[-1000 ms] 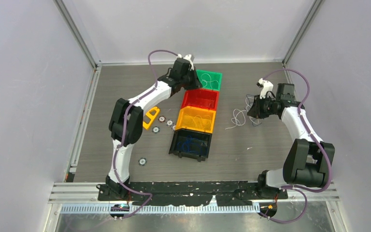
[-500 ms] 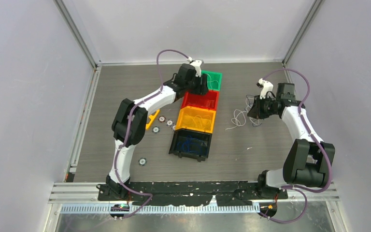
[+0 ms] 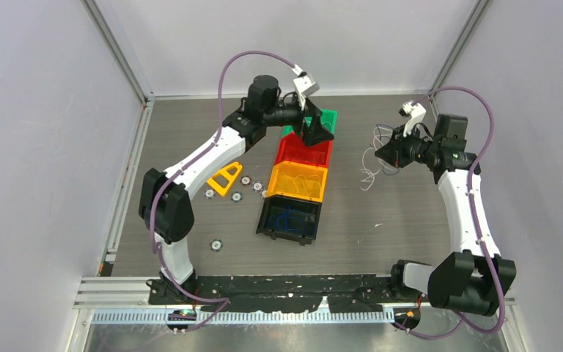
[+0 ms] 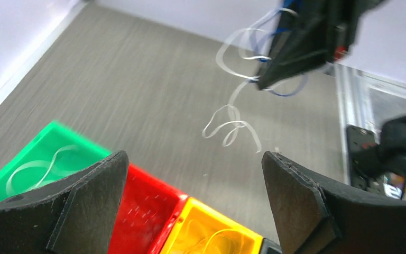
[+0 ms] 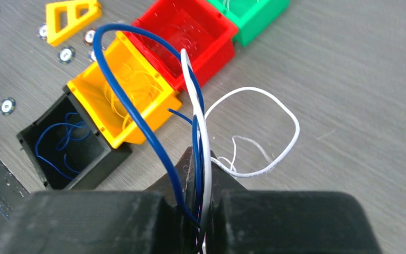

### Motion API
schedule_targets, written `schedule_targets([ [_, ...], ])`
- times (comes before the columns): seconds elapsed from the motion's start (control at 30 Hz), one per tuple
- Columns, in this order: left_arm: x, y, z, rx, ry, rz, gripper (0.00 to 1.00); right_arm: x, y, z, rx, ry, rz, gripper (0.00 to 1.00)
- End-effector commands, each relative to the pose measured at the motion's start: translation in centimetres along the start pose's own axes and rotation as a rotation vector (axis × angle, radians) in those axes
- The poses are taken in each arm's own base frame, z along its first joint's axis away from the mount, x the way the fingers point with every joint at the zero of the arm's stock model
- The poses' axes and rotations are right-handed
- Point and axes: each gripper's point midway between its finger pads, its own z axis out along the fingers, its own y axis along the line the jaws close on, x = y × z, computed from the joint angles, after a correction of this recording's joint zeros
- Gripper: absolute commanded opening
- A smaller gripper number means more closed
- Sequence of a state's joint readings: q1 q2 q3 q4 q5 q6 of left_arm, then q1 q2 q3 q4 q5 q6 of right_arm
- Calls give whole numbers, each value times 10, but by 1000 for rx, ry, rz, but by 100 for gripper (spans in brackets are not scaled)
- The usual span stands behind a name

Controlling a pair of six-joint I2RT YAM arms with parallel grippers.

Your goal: Untangle the cables

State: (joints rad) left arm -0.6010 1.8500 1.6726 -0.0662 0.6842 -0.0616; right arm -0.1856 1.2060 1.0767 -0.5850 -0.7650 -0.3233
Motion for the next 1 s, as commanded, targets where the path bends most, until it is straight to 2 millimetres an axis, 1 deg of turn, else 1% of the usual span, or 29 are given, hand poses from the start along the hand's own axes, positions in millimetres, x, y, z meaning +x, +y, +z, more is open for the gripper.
schedule_targets([
  [0.0,-8,-68,13,315,-34,147,100,-43,31,-22,-96,-109,-80,5],
  [0.1,-17,-88,25,357,-79,218,99,-59,46,-32,-133,-153,-89,6],
  [0.2,-17,-101,40,383,-82,237,95,-70,59,-40,-176,-188,-100,5],
  [0.27,-16,-105,50,382,-80,222,91,-76,66,-45,-196,-207,-97,6],
  [0.37,-9,-105,66,373,-60,194,82,-83,76,-51,-228,-229,-86,6],
  [0.4,-9,-103,69,365,-62,182,76,-86,79,-53,-239,-235,-82,6],
  [0.43,-8,-100,71,352,-63,173,68,-87,81,-54,-242,-239,-82,6],
  [0.5,-6,-94,73,324,-55,162,39,-88,81,-56,-239,-239,-69,8],
  [0.57,-2,-90,68,308,-36,116,9,-88,78,-58,-234,-240,-43,12],
  [0.6,-2,-87,63,295,-32,98,0,-88,77,-58,-236,-237,-21,16],
  [0.67,-4,-82,51,276,-41,75,0,-87,63,-60,-211,-238,32,22],
  [0.7,-3,-81,44,272,-40,69,0,-87,60,-61,-211,-240,46,23],
  [0.73,-4,-79,37,267,-41,69,0,-86,49,-61,-193,-239,79,23],
  [0.77,-3,-80,31,269,-38,69,0,-86,44,-61,-186,-243,92,23],
  [0.8,-5,-81,25,272,-36,74,0,-85,32,-61,-166,-244,132,24],
  [0.83,-6,-83,19,274,-34,78,0,-85,26,-61,-158,-250,145,23],
  [0.9,-9,-84,11,277,-36,82,0,-82,8,-61,-112,-251,164,15],
  [0.97,-19,-87,4,274,-52,92,0,-74,-11,-58,-54,-236,149,11],
])
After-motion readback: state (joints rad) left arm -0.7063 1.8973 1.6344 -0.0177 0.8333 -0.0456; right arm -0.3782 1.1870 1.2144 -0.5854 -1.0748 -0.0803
